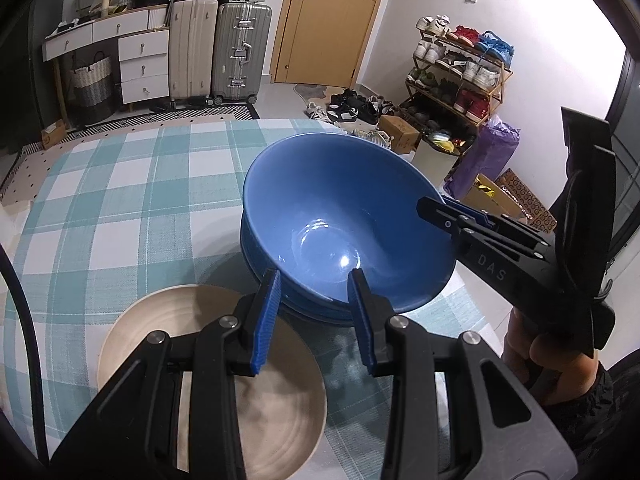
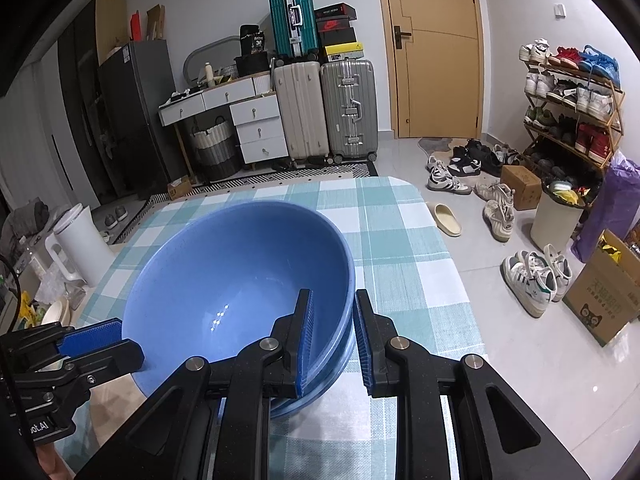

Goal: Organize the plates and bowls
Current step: 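Lower the held bowl into the other blue bowl with both tools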

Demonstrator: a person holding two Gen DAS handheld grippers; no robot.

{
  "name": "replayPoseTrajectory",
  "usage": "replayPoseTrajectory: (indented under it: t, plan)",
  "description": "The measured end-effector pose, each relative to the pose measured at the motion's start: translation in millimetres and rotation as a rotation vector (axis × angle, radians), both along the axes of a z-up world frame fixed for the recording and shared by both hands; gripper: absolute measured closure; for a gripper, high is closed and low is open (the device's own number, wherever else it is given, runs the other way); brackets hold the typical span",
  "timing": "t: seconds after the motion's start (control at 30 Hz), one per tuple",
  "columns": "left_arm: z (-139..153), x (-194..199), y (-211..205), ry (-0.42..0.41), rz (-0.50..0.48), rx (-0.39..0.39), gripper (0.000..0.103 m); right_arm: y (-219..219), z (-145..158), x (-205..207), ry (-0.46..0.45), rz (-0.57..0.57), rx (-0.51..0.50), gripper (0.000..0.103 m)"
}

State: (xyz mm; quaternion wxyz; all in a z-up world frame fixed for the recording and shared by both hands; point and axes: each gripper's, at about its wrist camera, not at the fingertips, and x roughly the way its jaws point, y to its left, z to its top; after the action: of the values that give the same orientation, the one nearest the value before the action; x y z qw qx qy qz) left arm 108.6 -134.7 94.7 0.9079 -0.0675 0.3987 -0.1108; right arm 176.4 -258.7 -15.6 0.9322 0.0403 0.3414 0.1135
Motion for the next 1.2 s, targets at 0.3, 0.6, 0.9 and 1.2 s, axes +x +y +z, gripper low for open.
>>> replayPoseTrajectory:
  t: [0.3,0.6,0.9,1.2]
  plan:
    - [-14,10,-3,0.011,-0.002,0.042,0.071,0,-11,2,0.008,-0.001,-0.014,0.082]
    - [-28,19,-7,0.026,-0.005,0.089,0.071,0,-20,5,0.017,0.000,-0.033,0.082]
    - [-37,28,-8,0.044,-0.010,0.118,0.071,2,-23,7,0.021,0.001,-0.051,0.082]
    - [-46,35,-9,0.061,-0.014,0.142,0.071,8,-26,7,0.020,0.001,-0.078,0.082]
